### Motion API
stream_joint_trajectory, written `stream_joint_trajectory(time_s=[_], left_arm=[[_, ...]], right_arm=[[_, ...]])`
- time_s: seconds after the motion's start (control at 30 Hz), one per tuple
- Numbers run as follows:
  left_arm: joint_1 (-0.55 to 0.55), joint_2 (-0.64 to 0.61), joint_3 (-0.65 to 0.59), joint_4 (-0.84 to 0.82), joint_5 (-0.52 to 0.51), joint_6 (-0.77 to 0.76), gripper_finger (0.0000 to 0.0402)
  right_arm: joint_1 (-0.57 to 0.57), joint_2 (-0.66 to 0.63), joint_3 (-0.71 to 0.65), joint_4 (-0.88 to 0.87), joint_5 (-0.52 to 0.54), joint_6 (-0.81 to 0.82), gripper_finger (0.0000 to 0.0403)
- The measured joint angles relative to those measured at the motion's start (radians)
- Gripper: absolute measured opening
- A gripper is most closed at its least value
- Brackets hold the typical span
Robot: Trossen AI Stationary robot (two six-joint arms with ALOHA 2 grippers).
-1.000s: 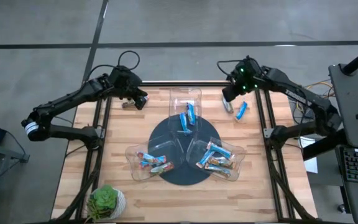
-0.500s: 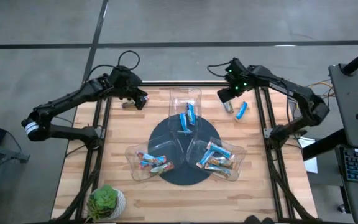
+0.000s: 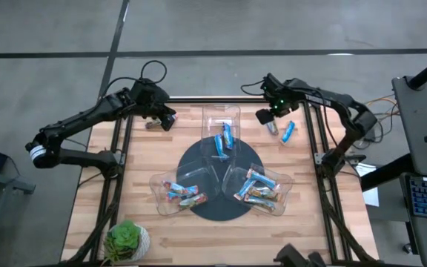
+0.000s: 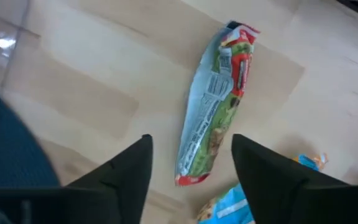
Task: Pick and place Granola Bars by type
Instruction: Put the red granola bar into the left transparent bin
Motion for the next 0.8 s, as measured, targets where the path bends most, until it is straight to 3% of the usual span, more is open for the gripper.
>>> stream_joint_trajectory(time_s=[0.3,0.8], left_arm=[[0.0,0.0,0.0,0.0,0.0,-0.003,0.0],[0.0,0.0,-0.002,0.0,-0.013,-0.003,0.0]], right_arm=[[-0.032,0.054,-0.003,0.038,0.022,-0.02,0.0255],[-0.041,0.17,-0.01,0.062,0.029,-0.027,0.0236]])
